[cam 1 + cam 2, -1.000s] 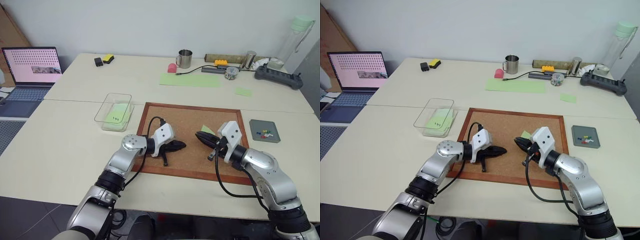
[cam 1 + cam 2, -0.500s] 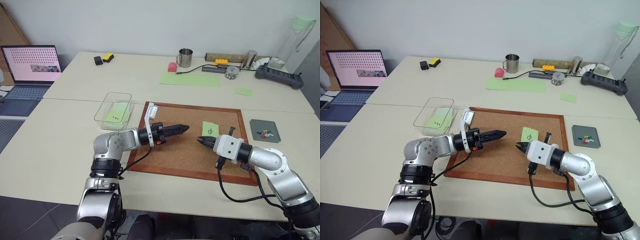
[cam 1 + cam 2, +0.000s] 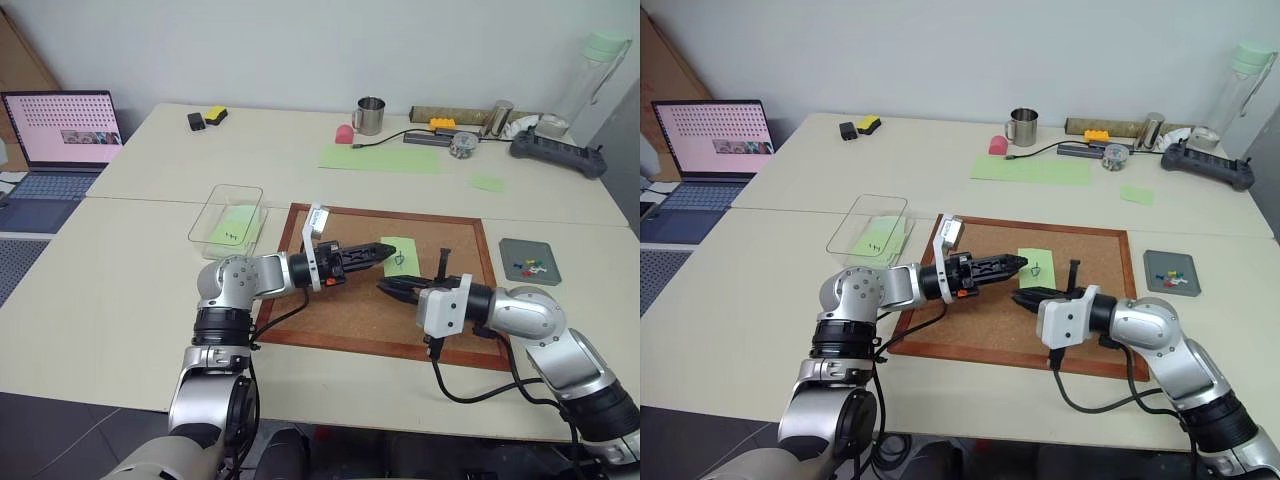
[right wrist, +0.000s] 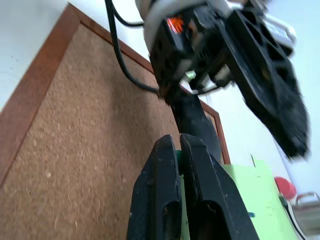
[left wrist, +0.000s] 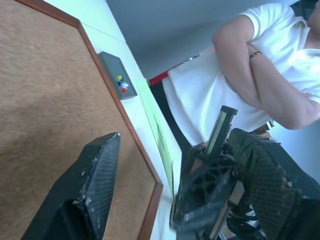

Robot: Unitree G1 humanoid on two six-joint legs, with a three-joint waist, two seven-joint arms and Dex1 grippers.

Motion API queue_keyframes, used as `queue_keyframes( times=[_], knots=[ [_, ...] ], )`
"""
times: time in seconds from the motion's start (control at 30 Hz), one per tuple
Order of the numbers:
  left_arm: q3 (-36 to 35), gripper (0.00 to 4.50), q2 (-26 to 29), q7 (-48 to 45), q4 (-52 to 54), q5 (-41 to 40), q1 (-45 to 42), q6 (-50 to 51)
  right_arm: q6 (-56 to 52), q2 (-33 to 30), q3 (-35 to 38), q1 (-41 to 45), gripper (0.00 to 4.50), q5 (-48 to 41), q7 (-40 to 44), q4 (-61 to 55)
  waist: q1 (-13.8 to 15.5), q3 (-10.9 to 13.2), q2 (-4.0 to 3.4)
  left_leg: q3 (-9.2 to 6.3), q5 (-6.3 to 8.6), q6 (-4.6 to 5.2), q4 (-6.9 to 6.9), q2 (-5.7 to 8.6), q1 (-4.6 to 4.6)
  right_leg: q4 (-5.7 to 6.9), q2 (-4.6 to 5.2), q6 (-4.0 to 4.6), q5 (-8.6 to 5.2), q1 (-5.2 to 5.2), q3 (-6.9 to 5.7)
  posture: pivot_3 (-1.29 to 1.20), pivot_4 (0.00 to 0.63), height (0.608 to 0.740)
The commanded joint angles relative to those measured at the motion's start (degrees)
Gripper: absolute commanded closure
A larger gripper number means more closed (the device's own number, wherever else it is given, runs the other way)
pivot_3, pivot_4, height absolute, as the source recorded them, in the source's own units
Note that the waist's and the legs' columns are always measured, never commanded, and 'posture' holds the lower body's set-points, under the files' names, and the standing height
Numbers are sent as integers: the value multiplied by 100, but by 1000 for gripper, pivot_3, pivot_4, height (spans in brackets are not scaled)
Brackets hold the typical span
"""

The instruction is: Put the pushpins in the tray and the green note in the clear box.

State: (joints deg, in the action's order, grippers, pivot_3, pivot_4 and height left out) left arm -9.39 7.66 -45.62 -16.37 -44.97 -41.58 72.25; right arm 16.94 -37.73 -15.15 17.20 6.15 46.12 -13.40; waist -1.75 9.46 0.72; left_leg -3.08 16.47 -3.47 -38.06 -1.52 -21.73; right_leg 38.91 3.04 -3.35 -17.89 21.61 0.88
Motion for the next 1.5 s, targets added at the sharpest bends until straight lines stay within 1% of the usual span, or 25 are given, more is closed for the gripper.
queue_keyframes(
  times=[0.03, 0.1, 0.13, 0.17, 0.27, 0.37, 0.43, 0.47, 0.6, 0.7, 0.73, 0.87, 0.93, 1.17, 1.3, 1.4, 1.47, 1.5],
  knots=[
    [106, 828, -52, -47, 99, -62, -84, -158, 156, 125, -96, 270, 4500, 62, 27, -106, 2, 0, 0, 0, 0, -1, 0, 0, -1, 0, 0, 0, 0, 0, 0, 0, 150, 740],
    [103, 1179, -82, -19, 100, -46, -72, -254, 172, 177, -117, 353, 4500, 77, 17, -69, 5, 0, 1, 0, -2, -3, 0, 0, -1, -1, 1, 0, 0, 0, 0, 0, 150, 740],
    [110, 1237, -81, -39, 109, -66, -60, -278, 175, 192, -122, 377, 4500, 83, 14, -54, 6, 0, 0, 0, -2, -3, -1, 0, -1, -1, 1, 0, 0, 0, 0, 0, 150, 740],
    [103, 1393, -77, -49, 131, -109, -45, -263, 180, 202, -121, 388, 4500, 89, 10, -41, 6, 0, 0, 0, -2, -4, 0, 0, -1, -1, 1, 0, 0, 0, 0, 0, 150, 740],
    [92, 1919, -65, -57, 200, -187, -8, -219, 188, 222, -113, 382, 4500, 100, 4, -23, 6, 0, 1, 1, -3, -5, 0, 0, -2, -1, 2, 0, 0, 0, 0, 0, 150, 740],
    [97, 2553, -41, -70, 227, -212, 7, -199, 177, 237, -109, 378, 4500, 104, -5, -20, 5, 0, 0, 1, -3, -5, 0, 0, -2, -1, 2, 0, 0, 0, 1, 0, 150, 740],
    [114, 2827, -22, -86, 231, -211, 9, -205, 158, 242, -90, 362, 4500, 99, -18, -19, 5, 0, 0, 1, -3, -5, 0, 0, -2, -1, 2, 0, 0, 0, 0, 0, 150, 740],
    [126, 3080, -12, -95, 228, -200, 8, -221, 166, 230, -77, 348, 4500, 101, -19, -14, 6, 0, 1, 1, -3, -5, 0, 0, -1, -1, 2, 0, 0, 0, 0, 0, 150, 740],
    [166, 3760, 38, -190, 208, -198, -18, -255, 192, 193, -34, 325, 4500, 101, -22, 12, 5, 0, 0, 1, -3, -5, 0, 1, -2, -1, 2, 0, 0, 0, 0, 0, 150, 740],
    [252, 4357, 79, -305, 224, -152, -17, -333, 191, 185, 3, 324, 4500, 106, -50, 44, 5, 0, 0, 1, -3, -5, 0, 0, -1, -1, 2, 0, 0, 0, 0, 0, 150, 740],
    [323, 4463, 106, -351, 239, -91, 4, -409, 168, 192, 20, 317, 4500, 100, -68, 45, 5, 0, 0, 1, -3, -5, 0, 0, -2, -1, 2, 0, 0, 0, 0, 0, 150, 740],
    [508, 4463, 190, -478, 210, 20, 44, -628, 113, 218, 44, 307, 4500, 90, -111, 39, 6, 0, 0, 1, -3, -5, 0, 0, -2, -1, 2, 0, 0, 0, 1, 0, 150, 740],
    [563, 4463, 200, -391, 126, 149, 27, -785, 42, 231, 75, 297, 4500, 65, -132, -20, 6, 0, 0, 2, -3, -5, 0, 1, -2, -1, 2, 0, 0, 0, 1, 0, 150, 740],
    [800, 4463, 285, -374, -549, 945, -163, -1977, -301, 236, 305, 211, 4500, -79, -194, -337, 9, 0, 1, 2, -3, -5, 0, 1, -2, -1, 2, 0, 0, 1, 1, 0, 150, 740],
    [803, 4463, 257, -516, -790, 1073, -325, -2244, -526, 228, 464, 20, 4500, -176, -235, -588, 9, 1, 1, 2, -2, -4, 1, 1, -4, -2, 1, 0, 0, 3, 0, 0, 150, 740],
    [865, 4463, 247, -684, -672, 1053, -412, -2279, -747, 242, 653, -152, 4500, -268, -341, -701, 10, 1, 2, 1, -2, -4, 1, 1, -6, -2, 1, 0, 0, 3, -1, 0, 150, 740],
    [1136, 4463, 330, -915, -428, 1275, -405, -2593, -1204, 393, 974, -382, 4500, -527, -596, -811, 14, 1, 2, 1, -2, -4, 1, 2, -6, -2, 1, 0, 0, 3, -1, 0, 150, 740],
    [1326, 4463, 397, -1074, -217, 1417, -396, -2820, -1676, 583, 1285, -498, 4500, -792, -865, -861, 23, 2, 3, 1, -2, -4, 1, 2, -7, -2, 1, 0, 0, 3, -1, 0, 150, 740]
  ],
)
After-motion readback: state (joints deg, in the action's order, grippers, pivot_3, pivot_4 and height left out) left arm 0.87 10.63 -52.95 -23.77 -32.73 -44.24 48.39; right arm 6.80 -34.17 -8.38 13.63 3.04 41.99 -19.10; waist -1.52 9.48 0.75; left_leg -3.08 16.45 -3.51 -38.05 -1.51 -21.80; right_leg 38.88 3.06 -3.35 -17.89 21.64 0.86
